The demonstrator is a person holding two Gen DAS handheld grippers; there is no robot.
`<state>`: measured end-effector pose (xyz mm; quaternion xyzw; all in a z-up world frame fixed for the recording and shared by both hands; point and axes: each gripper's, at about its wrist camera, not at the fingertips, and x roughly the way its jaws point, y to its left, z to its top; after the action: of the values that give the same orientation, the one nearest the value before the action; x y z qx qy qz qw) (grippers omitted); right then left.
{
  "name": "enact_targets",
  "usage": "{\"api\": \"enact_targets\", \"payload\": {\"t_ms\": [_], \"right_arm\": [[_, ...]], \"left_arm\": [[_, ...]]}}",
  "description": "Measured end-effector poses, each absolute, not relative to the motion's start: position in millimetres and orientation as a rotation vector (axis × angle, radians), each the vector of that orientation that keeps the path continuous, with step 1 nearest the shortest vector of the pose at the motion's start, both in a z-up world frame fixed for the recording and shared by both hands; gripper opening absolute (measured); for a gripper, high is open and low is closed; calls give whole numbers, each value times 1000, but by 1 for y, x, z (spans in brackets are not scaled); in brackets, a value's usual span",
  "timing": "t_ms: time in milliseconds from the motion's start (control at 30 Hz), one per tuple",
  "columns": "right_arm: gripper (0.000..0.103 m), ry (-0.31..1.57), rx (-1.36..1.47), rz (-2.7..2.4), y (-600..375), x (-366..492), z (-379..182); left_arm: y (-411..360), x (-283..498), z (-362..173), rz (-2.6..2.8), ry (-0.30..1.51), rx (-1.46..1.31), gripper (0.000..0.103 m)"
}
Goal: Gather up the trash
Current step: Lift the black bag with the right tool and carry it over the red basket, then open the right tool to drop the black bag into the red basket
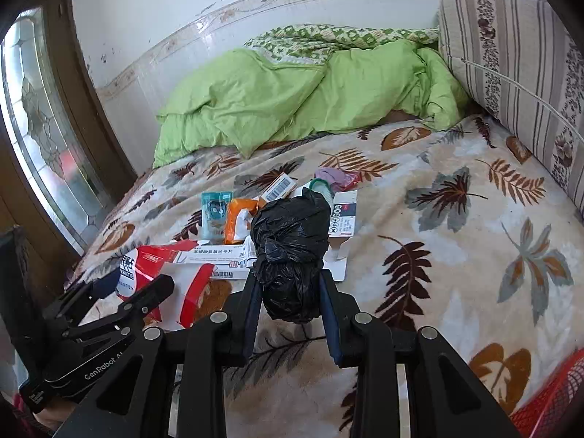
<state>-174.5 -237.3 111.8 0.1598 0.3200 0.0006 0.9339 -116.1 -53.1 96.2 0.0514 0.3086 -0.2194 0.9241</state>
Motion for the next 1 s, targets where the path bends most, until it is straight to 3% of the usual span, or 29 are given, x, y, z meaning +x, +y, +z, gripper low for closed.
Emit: {"api": "enact_targets", "payload": {"t_ms": [400, 833, 933, 1000], "right_arm": [[33, 605, 476, -160, -333, -304, 117], [33, 612, 632, -518, -451, -437, 88], [35, 622, 647, -560, -463, -452, 81], [44, 638, 653, -572, -469, -460, 77]], "left_arm": [[-118, -155, 116, -715, 640, 82, 68], [-294, -274, 129, -1188, 693, 225, 68], [-324, -297, 123, -1242, 711, 261, 69], [-341, -304, 118, -1252, 725, 295, 73]]}}
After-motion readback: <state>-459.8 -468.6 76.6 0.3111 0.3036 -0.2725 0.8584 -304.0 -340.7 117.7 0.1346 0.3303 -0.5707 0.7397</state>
